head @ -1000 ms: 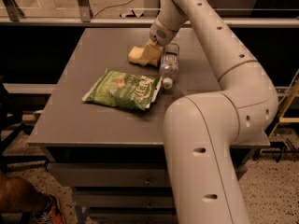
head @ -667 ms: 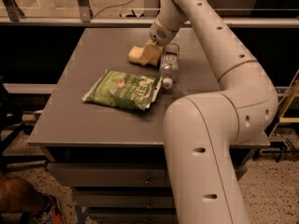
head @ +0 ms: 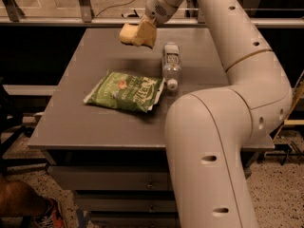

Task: Pick sponge

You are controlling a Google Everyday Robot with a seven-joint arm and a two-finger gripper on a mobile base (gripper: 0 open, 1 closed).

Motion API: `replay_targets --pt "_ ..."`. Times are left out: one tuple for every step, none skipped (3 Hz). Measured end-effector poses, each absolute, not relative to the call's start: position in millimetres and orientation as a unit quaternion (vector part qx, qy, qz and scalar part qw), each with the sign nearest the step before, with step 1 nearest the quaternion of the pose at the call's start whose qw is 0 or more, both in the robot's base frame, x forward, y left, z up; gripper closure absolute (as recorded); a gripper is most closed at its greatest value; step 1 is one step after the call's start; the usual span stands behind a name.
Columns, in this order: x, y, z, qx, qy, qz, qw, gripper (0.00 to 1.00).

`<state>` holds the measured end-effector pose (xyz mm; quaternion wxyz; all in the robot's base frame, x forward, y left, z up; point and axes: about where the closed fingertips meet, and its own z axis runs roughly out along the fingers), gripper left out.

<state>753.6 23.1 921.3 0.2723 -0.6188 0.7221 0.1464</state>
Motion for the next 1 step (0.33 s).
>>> replay_targets --pt "745.2 32.7 942.8 -0.634 0.704 0.145 0.286 1.0"
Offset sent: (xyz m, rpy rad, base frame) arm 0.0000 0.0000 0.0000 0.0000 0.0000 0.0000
